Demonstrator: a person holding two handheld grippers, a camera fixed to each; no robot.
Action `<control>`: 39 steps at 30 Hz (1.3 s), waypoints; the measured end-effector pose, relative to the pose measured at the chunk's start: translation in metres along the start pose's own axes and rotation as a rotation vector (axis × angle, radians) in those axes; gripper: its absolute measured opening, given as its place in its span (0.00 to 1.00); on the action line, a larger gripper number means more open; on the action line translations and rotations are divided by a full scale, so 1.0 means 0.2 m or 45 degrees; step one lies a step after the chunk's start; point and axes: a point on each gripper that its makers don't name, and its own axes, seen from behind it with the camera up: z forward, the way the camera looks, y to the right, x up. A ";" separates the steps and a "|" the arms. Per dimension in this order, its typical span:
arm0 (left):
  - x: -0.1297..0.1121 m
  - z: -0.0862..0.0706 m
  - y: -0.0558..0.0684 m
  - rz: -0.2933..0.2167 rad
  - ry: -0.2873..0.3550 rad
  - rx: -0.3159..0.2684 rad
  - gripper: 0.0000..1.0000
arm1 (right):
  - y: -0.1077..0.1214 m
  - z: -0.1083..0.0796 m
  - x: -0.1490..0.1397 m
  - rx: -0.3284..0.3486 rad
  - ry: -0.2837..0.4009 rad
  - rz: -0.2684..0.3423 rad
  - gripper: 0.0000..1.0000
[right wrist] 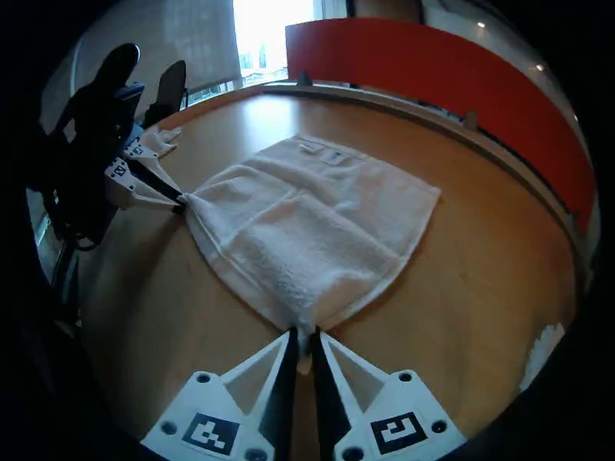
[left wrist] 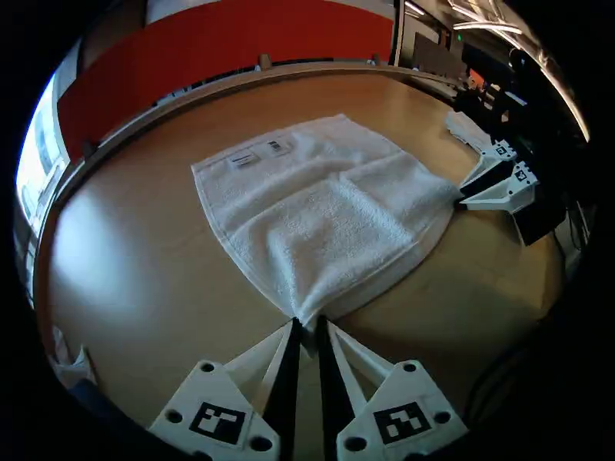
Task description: Fold towel
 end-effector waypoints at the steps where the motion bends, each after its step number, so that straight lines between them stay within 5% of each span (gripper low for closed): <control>1: 0.00 0.00 0.00 -0.009 -0.002 -0.005 0.14 | 0.00 0.00 0.01 -0.003 0.004 0.001 0.12; 39: 0.21 -0.43 0.06 -0.097 0.081 -0.011 0.13 | -0.06 -0.38 0.33 -0.066 0.103 -0.109 0.11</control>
